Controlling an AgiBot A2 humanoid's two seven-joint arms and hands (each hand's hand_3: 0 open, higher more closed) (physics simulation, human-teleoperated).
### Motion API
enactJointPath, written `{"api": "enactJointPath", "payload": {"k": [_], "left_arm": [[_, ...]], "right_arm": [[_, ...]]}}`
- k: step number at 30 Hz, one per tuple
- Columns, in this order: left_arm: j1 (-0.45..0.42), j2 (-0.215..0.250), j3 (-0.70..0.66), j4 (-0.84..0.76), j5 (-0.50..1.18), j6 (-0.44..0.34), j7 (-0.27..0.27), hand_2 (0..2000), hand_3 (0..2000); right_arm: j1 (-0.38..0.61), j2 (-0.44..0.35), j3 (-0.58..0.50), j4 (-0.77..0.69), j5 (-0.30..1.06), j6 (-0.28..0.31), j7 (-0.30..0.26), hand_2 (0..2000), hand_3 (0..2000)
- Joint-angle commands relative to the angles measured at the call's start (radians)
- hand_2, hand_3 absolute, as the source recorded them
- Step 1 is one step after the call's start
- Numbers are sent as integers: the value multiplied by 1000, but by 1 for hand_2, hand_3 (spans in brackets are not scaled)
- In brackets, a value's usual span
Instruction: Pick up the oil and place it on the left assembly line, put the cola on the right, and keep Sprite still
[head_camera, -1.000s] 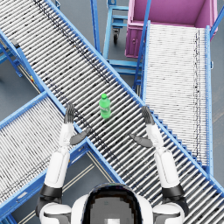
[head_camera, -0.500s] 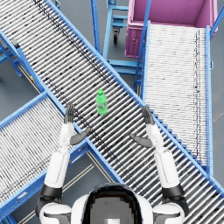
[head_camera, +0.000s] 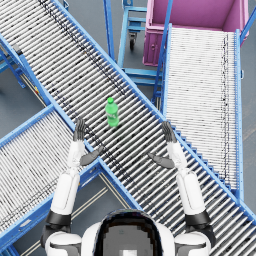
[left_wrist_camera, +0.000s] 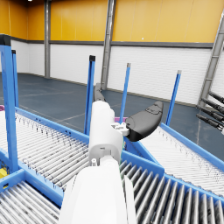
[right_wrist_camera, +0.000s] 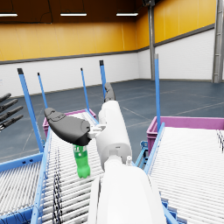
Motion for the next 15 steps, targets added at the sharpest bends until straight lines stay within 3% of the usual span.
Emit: {"api": "enactJointPath", "payload": {"k": [1, 15], "left_arm": [[0, 0, 0, 0, 0, 0, 0, 0, 0], [0, 0, 0, 0, 0, 0, 0, 0, 0]], "right_arm": [[0, 0, 0, 0, 0, 0, 0, 0, 0], [0, 0, 0, 0, 0, 0, 0, 0, 0]]}}
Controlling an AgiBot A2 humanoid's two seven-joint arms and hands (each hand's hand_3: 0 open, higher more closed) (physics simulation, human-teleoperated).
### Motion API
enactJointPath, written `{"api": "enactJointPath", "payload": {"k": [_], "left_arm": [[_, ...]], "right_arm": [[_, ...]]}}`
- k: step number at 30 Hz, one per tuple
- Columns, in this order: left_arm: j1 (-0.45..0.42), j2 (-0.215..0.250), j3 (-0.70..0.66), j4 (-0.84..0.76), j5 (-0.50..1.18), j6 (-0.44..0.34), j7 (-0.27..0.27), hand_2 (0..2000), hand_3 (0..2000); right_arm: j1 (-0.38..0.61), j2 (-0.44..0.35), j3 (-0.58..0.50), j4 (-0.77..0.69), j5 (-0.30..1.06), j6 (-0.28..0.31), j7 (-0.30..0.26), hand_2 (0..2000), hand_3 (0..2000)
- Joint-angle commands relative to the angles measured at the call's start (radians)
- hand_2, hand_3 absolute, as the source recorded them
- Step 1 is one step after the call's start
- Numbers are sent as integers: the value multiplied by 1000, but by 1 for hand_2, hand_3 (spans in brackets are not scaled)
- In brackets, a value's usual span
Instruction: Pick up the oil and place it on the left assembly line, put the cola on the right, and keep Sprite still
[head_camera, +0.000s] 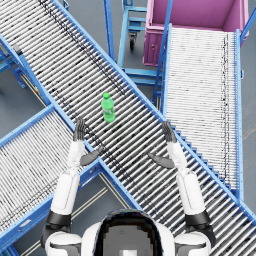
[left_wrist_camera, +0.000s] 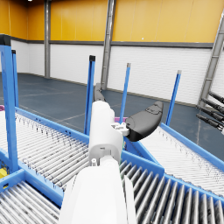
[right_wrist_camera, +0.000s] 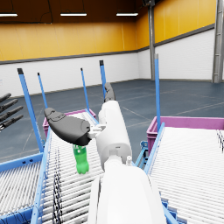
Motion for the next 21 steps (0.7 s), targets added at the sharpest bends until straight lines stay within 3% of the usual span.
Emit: {"api": "enactJointPath", "payload": {"k": [1, 21], "left_arm": [[0, 0, 0, 0, 0, 0, 0, 0, 0], [0, 0, 0, 0, 0, 0, 0, 0, 0]], "right_arm": [[0, 0, 0, 0, 0, 0, 0, 0, 0], [0, 0, 0, 0, 0, 0, 0, 0, 0]]}}
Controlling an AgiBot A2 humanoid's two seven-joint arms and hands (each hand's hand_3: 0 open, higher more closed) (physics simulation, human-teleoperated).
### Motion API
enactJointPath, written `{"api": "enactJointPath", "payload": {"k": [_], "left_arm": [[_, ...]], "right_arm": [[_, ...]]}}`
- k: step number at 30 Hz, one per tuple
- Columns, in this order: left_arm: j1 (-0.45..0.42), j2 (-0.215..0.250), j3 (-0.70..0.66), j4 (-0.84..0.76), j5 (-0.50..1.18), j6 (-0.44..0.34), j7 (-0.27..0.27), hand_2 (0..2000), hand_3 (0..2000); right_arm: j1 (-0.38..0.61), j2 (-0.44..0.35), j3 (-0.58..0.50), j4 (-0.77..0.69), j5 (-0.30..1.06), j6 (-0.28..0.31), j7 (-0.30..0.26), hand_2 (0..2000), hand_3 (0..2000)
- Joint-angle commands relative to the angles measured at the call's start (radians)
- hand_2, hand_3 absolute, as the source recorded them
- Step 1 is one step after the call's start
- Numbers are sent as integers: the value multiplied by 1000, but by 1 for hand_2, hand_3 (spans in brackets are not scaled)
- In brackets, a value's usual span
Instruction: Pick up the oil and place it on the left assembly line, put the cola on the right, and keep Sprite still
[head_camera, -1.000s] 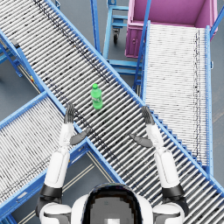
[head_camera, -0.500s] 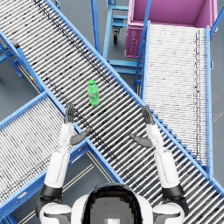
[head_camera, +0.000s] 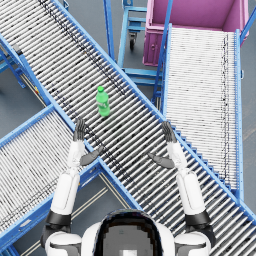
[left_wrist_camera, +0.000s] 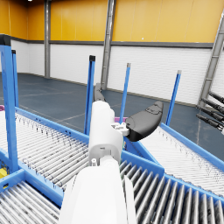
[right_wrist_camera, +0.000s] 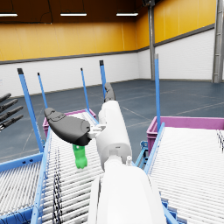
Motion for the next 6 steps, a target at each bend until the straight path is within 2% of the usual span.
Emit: {"api": "enactJointPath", "payload": {"k": [1, 6], "left_arm": [[0, 0, 0, 0, 0, 0, 0, 0, 0], [0, 0, 0, 0, 0, 0, 0, 0, 0]], "right_arm": [[0, 0, 0, 0, 0, 0, 0, 0, 0], [0, 0, 0, 0, 0, 0, 0, 0, 0]]}}
